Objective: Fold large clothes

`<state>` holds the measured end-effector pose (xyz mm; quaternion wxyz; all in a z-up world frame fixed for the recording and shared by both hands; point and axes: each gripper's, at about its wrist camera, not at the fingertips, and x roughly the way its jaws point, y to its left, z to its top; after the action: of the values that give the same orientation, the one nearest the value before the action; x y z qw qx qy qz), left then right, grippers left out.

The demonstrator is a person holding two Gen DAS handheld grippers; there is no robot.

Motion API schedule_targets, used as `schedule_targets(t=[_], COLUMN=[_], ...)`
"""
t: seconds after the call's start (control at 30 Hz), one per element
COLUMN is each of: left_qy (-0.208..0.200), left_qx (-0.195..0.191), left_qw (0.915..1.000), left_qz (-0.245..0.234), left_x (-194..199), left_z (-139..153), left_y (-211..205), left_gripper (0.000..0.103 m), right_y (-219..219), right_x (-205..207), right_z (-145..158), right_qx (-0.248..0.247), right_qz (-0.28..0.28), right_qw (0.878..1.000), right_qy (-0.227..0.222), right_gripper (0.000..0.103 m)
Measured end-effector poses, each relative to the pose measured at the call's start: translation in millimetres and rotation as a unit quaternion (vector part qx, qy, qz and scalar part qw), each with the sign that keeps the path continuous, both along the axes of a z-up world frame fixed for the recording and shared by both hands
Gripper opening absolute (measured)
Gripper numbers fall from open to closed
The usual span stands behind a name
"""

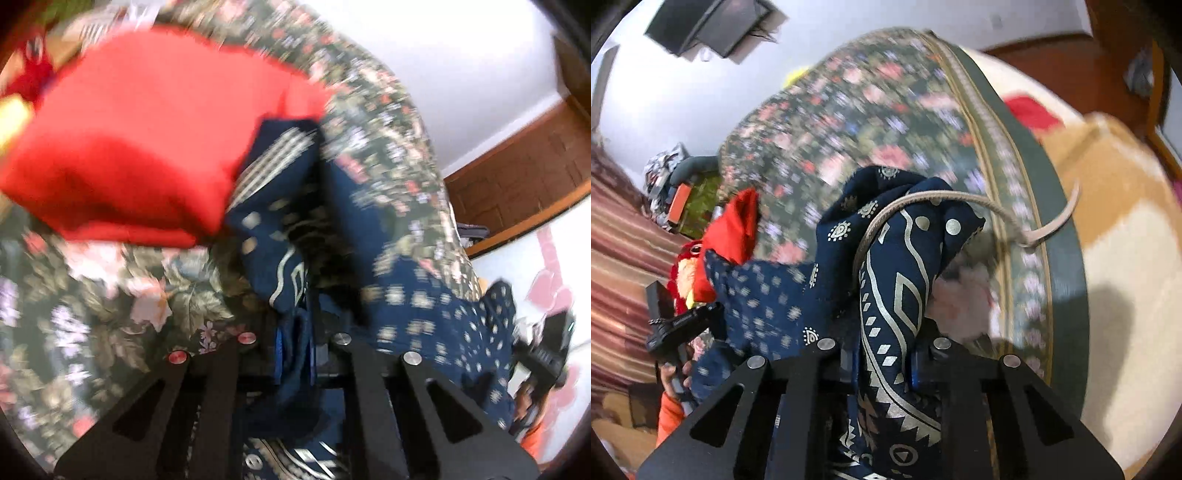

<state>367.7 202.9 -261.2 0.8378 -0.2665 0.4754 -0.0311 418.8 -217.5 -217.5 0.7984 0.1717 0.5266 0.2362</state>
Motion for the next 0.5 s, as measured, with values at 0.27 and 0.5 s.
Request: schedule_targets(t=[0.27,0.5], left_qy=[-0.092,-0.119], left_qx=[0.050,0.060], left_qw=[0.9943,0.9909], left_qz=[-0.021,0.016], left_x=[-14.6,16.7], left_z=[89.9,111.9], left_y=[-19.5,-0.6], left_gripper=[0.008,0.008], right_y=[31.1,47.0], right_x=[22.1,68.4], right_z=[62.6,78.3], right_qx=[-0.010,-0.018], right_qz=[0.023,0.018], right_qw=[0.996,0.993], right_qy=[-0.089,-0.119], right_gripper=[0.016,0.016])
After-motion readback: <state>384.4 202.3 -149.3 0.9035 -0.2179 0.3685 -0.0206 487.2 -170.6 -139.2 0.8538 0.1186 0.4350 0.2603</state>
